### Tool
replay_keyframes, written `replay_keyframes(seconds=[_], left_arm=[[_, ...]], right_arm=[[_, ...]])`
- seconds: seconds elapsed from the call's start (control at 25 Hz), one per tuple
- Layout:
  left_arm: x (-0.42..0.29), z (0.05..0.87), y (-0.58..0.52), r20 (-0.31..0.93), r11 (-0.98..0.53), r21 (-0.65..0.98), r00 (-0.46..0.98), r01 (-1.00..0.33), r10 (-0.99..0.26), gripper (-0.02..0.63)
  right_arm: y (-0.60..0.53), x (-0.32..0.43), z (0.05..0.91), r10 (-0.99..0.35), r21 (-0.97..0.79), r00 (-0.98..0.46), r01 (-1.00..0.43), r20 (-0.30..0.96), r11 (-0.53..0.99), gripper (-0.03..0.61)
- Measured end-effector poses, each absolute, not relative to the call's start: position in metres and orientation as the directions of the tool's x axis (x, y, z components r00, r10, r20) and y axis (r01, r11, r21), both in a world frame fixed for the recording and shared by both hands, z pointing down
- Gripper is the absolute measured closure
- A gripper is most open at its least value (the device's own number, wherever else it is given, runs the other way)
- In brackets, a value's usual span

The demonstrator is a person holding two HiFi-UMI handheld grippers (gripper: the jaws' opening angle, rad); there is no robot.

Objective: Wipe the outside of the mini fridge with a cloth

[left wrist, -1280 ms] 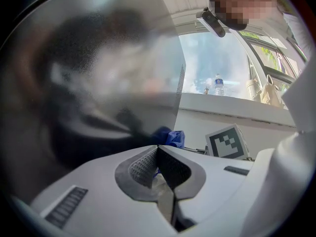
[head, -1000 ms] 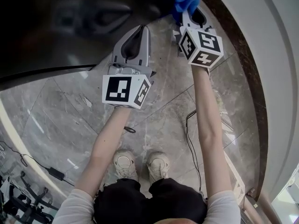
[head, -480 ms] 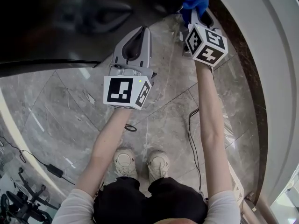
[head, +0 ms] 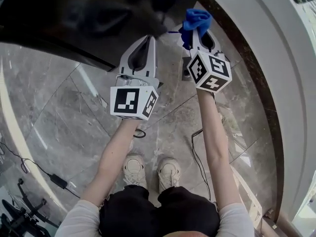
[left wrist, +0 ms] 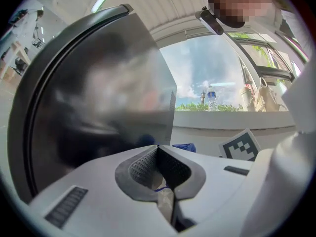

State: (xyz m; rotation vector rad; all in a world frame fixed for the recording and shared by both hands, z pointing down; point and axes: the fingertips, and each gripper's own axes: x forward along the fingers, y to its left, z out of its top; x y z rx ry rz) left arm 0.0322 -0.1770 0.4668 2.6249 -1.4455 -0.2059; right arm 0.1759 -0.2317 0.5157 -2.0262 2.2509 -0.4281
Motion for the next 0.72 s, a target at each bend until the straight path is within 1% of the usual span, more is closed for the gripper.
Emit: replay_keyframes(seconds=[0.24,0.52,0.72], left_arm=[[0.015,0.437,-0.151,-0.084,-0.526,0.151,0.519,-0.837,-0.851,0.609],[-0.006,0.410,-0.118,-0.113,-0.508,0.170,0.495,-0.845,-0.861,0.609],[-0.025,0.391,-0.097,-0.135,-0.503,0.142,0.487,-0.852,-0.863,0.609]], right_arm=[[-0.179,0.146,0.478,-0.981,-0.367,-0.179,-0.920,0.078,0.138,0.499],[-0.135,0.120,0.439,-0.973,-0.333,-0.222,-0.924,0.063,0.189,0.499],[-0.110,0.091,0.415,-0.957,-0.251,-0.285,-0.932,0.055,0.263,0.499]])
